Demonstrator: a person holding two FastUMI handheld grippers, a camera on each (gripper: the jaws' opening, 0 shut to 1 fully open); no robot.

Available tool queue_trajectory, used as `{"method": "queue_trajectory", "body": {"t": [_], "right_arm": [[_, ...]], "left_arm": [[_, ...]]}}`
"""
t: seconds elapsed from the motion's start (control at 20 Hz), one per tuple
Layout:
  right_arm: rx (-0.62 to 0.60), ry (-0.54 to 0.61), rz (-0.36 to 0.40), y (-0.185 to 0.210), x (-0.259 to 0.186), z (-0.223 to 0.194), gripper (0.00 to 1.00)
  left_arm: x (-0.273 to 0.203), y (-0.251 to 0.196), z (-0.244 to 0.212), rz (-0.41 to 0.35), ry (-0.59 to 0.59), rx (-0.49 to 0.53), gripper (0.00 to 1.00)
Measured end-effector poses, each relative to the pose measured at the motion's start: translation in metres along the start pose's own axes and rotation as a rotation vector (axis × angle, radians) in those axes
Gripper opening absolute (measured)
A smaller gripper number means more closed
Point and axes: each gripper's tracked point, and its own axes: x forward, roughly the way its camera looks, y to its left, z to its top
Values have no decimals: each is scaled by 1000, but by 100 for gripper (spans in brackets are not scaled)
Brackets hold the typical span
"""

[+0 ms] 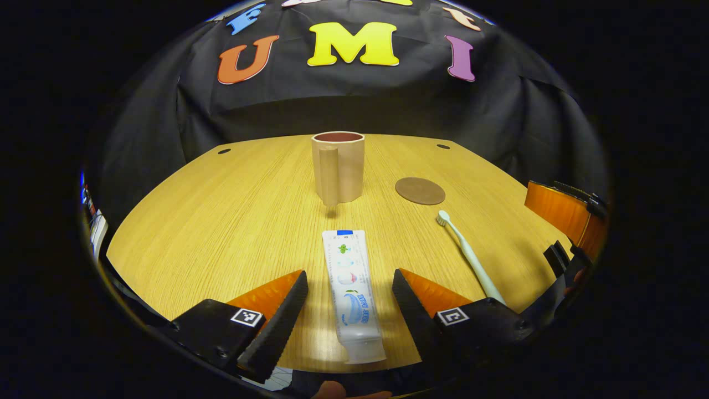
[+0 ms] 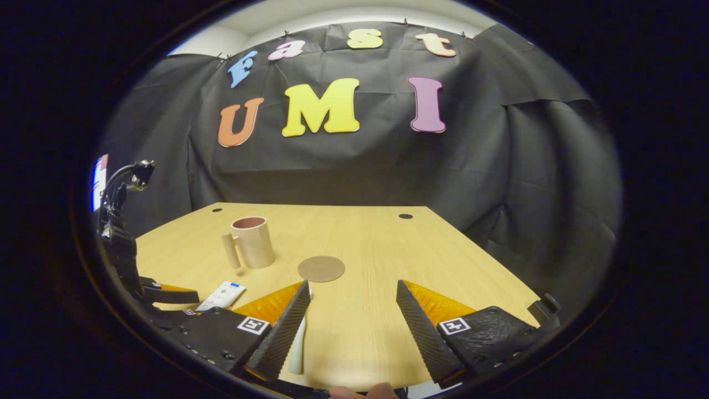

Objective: Put the toothbrush and toothpaste on the desktop into the cup, then pick up the cup and place it on the coaster on the desktop.

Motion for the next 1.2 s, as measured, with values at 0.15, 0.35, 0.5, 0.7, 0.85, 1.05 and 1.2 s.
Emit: {"method": "queue_trajectory", "body": {"t": [0.15,0.35,0.5,0.7,0.85,1.05,1.2], "right_arm": [[-8,12,7,2,3,-5,95],[22,55,52,16,8,-17,95],[10,119,84,27,16,-32,95],[9,168,104,42,26,-42,94],[7,228,103,49,37,-56,94],[-32,294,63,63,62,-74,94],[-25,310,57,67,68,-75,93]], "left_arm": [[2,1,-2,15,10,-7,89],[1,6,-1,42,7,-28,60],[0,8,1,24,-7,-57,45],[-8,9,23,19,-85,-43,46],[-24,16,42,35,-162,-11,40],[-39,28,73,52,-265,-16,40],[-47,35,88,69,-311,-12,44]]}}
